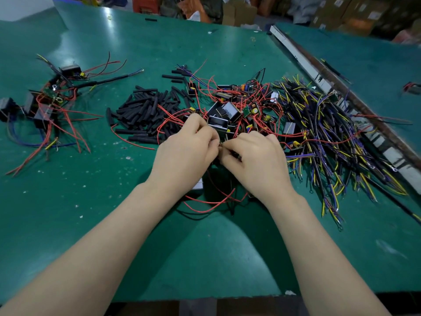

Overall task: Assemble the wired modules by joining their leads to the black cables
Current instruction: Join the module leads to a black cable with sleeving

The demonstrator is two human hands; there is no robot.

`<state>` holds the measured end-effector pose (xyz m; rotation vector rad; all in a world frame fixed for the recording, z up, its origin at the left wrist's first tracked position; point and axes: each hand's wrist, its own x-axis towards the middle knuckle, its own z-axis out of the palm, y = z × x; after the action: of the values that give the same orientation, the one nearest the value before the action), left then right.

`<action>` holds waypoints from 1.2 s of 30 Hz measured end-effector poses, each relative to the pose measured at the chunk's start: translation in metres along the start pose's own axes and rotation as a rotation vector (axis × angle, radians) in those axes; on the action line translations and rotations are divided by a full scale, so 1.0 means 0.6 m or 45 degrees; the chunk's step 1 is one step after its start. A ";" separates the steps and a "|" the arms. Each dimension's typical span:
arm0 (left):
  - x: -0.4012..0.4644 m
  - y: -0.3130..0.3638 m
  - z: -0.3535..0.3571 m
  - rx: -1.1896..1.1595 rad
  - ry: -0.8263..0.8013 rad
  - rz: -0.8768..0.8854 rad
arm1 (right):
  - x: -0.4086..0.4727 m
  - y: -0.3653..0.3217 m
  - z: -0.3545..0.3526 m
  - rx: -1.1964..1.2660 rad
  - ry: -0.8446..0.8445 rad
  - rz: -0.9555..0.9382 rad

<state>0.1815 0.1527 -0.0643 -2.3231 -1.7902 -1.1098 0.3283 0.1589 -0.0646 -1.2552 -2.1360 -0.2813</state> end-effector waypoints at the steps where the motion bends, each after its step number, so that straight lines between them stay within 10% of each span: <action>1: -0.001 -0.001 -0.001 0.073 -0.028 0.050 | 0.000 0.003 -0.003 -0.004 -0.022 0.012; 13: 0.005 -0.025 -0.012 -0.076 -0.467 0.240 | 0.000 0.022 -0.004 -0.042 -0.052 0.068; 20: 0.008 -0.025 -0.010 -0.198 -0.284 0.020 | 0.004 0.015 -0.007 0.280 0.191 0.263; 30: 0.001 -0.009 -0.011 -0.166 -0.033 0.148 | 0.019 0.000 -0.014 1.306 -0.191 0.985; 36: 0.000 -0.014 -0.005 -0.053 -0.084 0.149 | 0.009 -0.003 -0.014 0.805 -0.247 0.544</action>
<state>0.1728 0.1545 -0.0651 -2.4795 -1.6417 -1.0763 0.3288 0.1577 -0.0545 -1.3284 -1.8166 0.6693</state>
